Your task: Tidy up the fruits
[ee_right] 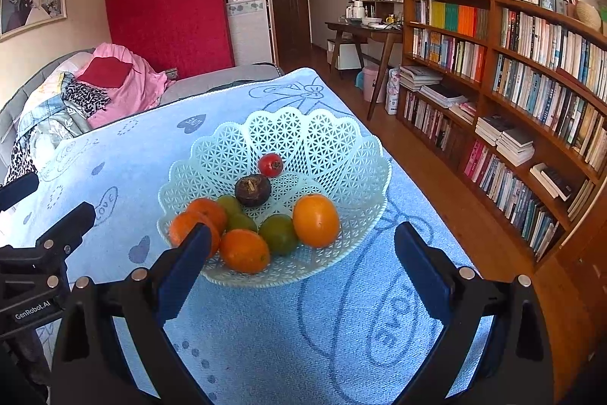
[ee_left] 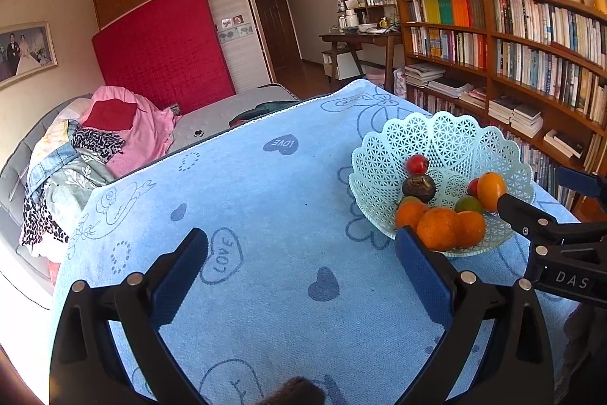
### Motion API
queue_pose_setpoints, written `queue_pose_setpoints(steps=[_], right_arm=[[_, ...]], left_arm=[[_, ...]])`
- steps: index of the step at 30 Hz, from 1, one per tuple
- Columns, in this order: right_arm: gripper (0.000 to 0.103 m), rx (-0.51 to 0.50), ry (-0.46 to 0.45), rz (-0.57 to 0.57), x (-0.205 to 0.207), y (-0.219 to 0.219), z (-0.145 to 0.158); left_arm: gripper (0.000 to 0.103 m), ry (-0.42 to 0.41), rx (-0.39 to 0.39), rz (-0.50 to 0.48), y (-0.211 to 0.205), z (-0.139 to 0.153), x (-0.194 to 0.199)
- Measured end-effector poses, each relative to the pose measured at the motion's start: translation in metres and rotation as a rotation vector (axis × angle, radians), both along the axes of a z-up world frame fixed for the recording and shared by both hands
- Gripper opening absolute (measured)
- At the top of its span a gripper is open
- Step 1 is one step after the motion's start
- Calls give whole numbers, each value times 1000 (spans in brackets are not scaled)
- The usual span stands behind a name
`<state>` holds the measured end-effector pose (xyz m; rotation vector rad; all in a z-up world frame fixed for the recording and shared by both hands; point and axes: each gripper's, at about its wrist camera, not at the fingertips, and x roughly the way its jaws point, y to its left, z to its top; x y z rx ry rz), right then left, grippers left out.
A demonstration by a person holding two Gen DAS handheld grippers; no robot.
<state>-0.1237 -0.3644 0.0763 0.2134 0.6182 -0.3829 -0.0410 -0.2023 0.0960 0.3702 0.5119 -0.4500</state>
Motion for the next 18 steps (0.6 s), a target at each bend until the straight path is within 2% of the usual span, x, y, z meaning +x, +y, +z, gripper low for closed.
queue_pose_setpoints(steps=[18], right_arm=[[98,1,2,-8,-1,-2,-1]], left_arm=[[98,-4,16,-13,-4,-1,-3]])
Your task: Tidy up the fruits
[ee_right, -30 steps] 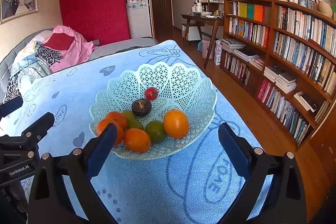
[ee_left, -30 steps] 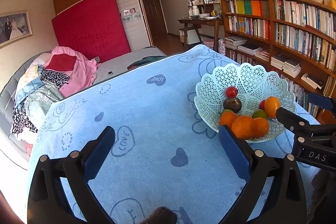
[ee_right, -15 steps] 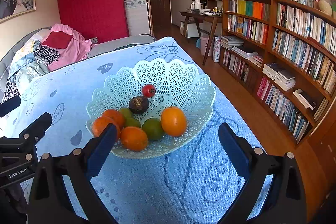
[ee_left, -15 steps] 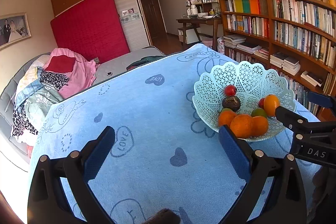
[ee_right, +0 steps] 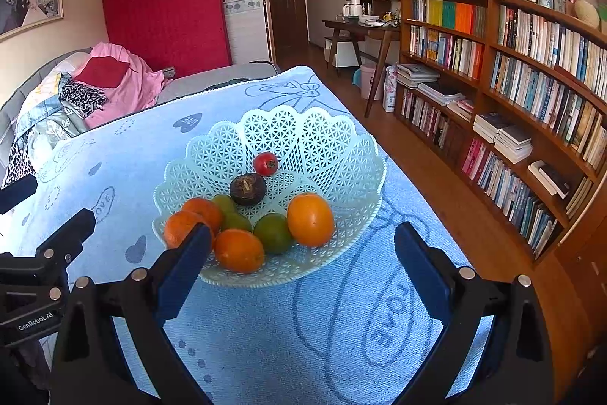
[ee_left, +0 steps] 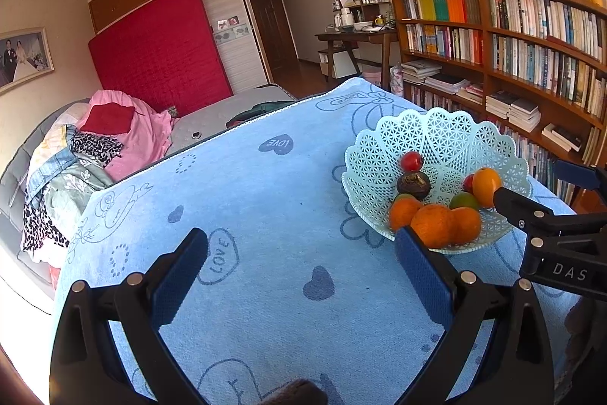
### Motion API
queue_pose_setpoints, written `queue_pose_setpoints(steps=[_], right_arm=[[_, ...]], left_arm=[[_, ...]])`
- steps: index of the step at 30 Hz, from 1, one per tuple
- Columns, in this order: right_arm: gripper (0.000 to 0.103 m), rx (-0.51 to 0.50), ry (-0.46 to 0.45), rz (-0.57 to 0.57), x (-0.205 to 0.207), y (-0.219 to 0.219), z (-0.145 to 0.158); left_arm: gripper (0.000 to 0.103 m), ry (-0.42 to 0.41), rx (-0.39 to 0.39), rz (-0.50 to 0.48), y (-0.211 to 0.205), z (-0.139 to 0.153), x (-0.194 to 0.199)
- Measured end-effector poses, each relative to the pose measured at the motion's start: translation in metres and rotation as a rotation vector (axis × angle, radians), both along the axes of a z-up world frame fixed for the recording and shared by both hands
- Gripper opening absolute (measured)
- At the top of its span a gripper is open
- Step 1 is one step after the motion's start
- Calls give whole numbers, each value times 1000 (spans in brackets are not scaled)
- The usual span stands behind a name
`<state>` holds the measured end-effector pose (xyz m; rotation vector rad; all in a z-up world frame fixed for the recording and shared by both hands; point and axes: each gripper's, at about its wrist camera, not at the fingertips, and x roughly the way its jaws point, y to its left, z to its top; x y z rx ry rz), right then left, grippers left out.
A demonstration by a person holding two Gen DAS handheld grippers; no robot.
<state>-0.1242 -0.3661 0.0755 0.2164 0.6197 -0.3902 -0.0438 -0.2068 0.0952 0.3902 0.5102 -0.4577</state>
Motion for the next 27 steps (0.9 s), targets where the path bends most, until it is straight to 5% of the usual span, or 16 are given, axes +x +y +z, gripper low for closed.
queue_pose_setpoints(steps=[27], right_arm=[[98,0,0,0,0,0,0]], left_arm=[[98,-14,15,-4,-4,1,-4]])
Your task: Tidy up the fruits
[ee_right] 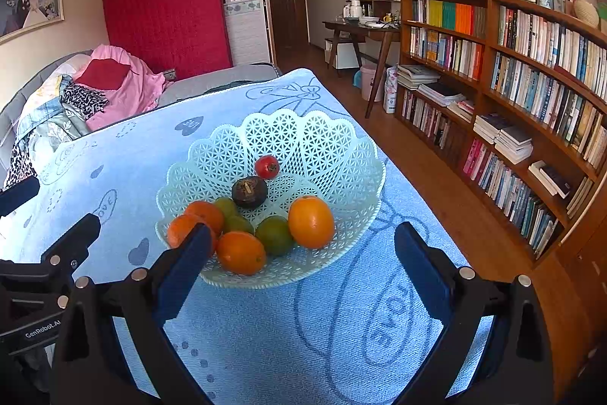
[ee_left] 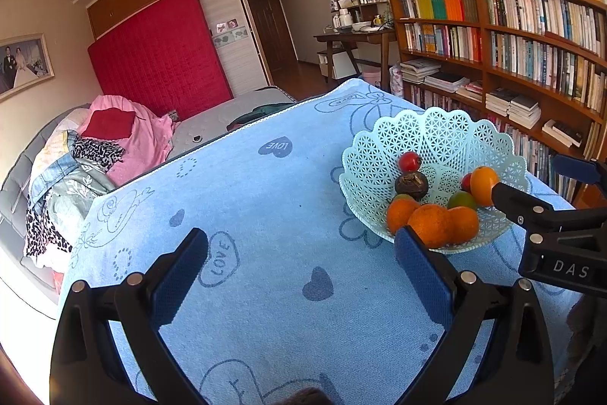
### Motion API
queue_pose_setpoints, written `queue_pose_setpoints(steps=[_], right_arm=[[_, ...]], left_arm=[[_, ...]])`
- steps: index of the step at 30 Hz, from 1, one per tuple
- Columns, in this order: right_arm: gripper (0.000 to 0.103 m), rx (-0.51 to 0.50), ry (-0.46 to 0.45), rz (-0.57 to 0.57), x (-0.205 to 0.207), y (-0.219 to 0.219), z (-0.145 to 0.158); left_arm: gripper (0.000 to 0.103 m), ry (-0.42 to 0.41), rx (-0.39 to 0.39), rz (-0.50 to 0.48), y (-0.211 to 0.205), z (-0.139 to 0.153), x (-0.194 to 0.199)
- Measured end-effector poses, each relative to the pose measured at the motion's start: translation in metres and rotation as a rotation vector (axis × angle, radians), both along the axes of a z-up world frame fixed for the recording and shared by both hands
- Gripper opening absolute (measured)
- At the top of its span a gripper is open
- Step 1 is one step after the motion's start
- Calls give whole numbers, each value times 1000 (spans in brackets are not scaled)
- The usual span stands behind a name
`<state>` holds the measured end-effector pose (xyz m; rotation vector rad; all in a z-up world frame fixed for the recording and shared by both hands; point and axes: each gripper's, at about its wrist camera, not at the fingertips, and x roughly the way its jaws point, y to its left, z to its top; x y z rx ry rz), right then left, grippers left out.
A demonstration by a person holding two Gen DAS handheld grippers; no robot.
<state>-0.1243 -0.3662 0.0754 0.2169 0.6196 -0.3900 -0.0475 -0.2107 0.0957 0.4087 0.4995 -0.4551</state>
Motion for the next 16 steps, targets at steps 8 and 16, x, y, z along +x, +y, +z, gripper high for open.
queue_pose_setpoints(steps=[8,16], right_arm=[[98,2,-1,-1,0,0,0],[98,2,0,0,0,0,0]], left_arm=[[98,-4,6,9,0,-1,1],[98,21,-9,38,5,-1,7]])
